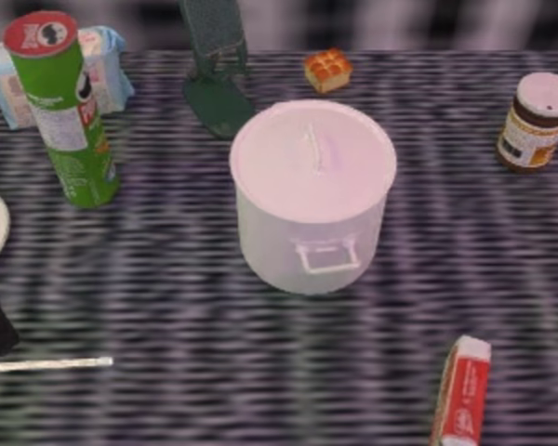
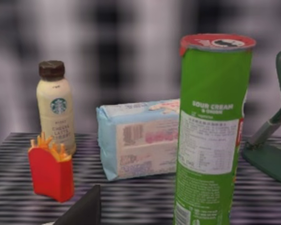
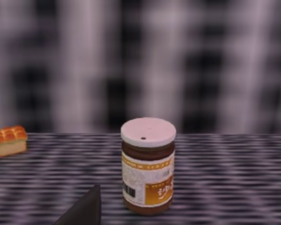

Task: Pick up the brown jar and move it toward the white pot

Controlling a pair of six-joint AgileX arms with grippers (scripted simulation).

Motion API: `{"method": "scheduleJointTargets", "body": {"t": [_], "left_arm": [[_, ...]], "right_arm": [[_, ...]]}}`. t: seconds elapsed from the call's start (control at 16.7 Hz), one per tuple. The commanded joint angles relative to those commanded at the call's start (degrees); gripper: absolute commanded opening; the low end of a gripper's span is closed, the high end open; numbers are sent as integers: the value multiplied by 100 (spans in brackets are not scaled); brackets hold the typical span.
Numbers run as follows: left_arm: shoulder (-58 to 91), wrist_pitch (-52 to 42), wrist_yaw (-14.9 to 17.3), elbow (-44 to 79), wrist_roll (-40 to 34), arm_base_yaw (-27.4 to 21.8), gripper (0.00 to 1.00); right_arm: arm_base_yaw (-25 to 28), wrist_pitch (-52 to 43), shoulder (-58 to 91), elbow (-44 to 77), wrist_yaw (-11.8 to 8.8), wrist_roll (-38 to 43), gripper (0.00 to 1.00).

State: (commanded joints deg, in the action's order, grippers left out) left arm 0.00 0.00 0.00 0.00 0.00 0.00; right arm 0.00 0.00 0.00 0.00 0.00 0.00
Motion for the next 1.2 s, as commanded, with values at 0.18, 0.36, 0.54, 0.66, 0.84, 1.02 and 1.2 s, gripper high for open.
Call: {"method": "scheduleJointTargets", "body": {"t": [0.18, 0.36, 0.54, 0.66, 0.84, 1.02, 1.2], "left_arm": [[0, 0, 0, 0, 0, 0, 100], [0, 0, 0, 0, 0, 0, 100], [0, 0, 0, 0, 0, 0, 100], [0, 0, 0, 0, 0, 0, 100], [0, 0, 0, 0, 0, 0, 100], [0, 0, 0, 0, 0, 0, 100], [0, 0, 0, 0, 0, 0, 100]], "right_arm": [[6, -24, 47, 52, -9, -7, 100], [49, -268, 507, 543, -73, -81, 100], [87, -772, 1442, 1503, -151, -233, 100], [98, -1233, 2294, 2361, -197, -374, 100], [96, -2064, 3819, 3888, -256, -637, 100], [79, -3022, 5563, 5636, -305, -955, 100], [54, -4039, 7412, 7492, -347, -1308, 100]]}}
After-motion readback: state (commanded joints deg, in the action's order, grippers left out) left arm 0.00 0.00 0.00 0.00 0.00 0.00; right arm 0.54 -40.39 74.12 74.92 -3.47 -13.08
